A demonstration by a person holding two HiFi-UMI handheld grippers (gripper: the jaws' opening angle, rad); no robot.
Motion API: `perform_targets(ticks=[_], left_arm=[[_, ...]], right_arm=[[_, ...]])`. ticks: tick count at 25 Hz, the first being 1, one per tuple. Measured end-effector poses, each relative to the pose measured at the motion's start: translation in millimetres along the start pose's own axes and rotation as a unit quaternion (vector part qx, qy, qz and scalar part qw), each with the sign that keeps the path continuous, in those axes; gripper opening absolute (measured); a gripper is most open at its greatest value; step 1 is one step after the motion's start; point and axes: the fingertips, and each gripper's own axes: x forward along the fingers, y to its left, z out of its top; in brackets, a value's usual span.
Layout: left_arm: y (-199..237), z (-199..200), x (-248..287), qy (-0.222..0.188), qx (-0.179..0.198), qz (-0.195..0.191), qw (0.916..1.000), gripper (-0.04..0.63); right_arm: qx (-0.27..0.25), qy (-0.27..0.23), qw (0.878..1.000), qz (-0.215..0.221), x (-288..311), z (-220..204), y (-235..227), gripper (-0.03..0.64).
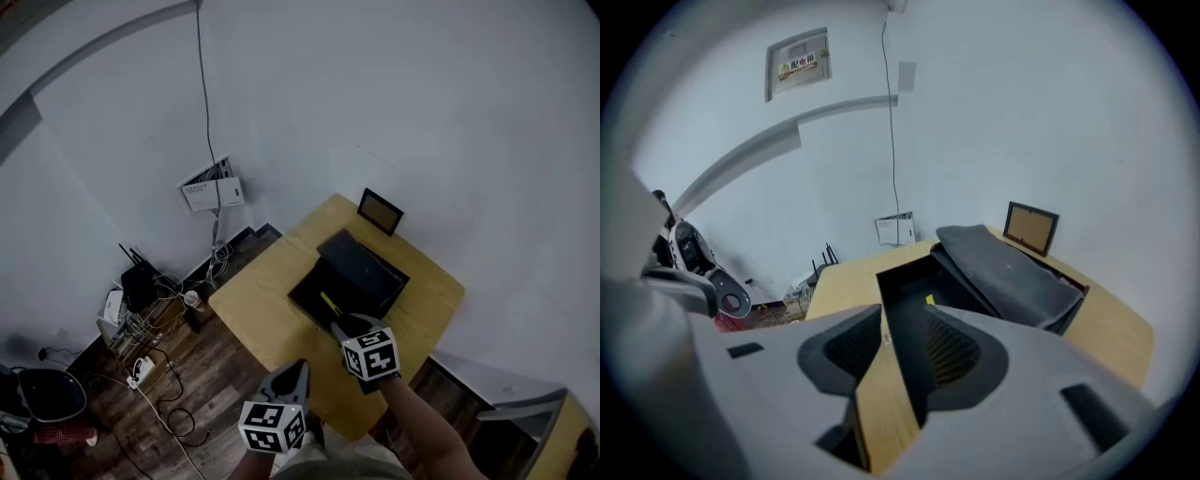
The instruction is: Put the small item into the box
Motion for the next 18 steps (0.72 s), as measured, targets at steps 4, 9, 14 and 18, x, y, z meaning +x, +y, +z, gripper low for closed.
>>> perform_targets(ticks=[4,9,14,18], left_arm=[[-10.1,1.4,-17.7,-0.011,0.009,-0.007,0.9999,0.003],[-27.0,-0.5,-38.9,-0.023,0.018,-0.015,0.9995,0.003],[-43.5,-4.2,-58.1,-0.035,0.023,-0.02,0.9989,0.003],[-55.5,-2.8,-75.1,-0.05,0.028,-0.023,0.9981,0.003]], right_arm=[[0.017,-0.046,0.999,0.0,-37.1,6.8,17.5,0.12],[0.033,-0.095,0.995,-0.009,-86.7,6.0,38.1,0.107],[0.041,-0.135,0.99,-0.027,-134.0,-1.6,52.9,0.053],[0.056,-0.166,0.984,-0.038,-167.2,-11.0,63.4,0.026]])
